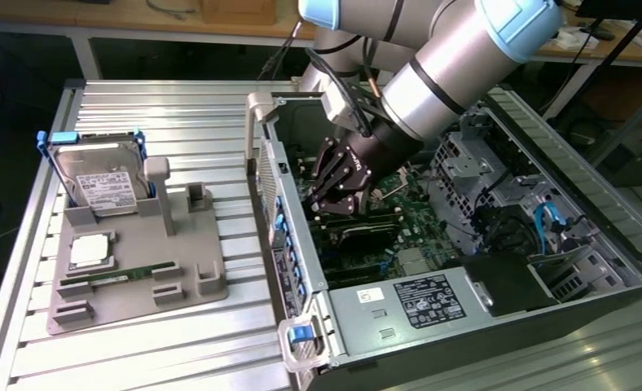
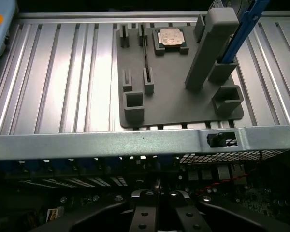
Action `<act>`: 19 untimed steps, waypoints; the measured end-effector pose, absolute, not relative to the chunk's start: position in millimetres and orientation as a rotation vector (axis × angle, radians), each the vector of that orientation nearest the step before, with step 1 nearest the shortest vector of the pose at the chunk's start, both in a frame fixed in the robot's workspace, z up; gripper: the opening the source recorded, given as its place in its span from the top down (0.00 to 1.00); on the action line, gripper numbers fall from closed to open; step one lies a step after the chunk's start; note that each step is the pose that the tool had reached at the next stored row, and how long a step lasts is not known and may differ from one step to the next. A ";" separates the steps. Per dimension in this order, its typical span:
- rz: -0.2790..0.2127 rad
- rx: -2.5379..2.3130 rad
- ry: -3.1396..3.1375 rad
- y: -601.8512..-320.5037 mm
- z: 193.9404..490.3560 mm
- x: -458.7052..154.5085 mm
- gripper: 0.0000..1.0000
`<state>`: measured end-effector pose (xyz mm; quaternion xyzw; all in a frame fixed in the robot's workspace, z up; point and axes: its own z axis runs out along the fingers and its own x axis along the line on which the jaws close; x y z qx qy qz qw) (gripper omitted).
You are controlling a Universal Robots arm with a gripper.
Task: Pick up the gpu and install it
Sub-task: 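Press down on the gpu until it lock into place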
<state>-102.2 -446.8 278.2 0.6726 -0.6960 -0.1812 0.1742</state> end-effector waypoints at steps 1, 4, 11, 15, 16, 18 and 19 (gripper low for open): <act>-0.513 1.907 -1.973 -446.9 278.1 -102.3 0.89; -0.514 1.906 -1.972 -442.5 277.5 -99.9 0.89; -0.517 1.904 -1.970 -441.5 276.4 -94.0 0.89; -0.524 1.908 -1.971 -444.1 276.3 -94.1 0.89; -0.534 1.913 -1.972 -446.2 276.3 -94.1 0.89; -0.546 1.920 -1.973 -448.2 276.5 -94.2 0.89; -0.546 1.920 -1.973 -448.3 277.1 -94.2 0.89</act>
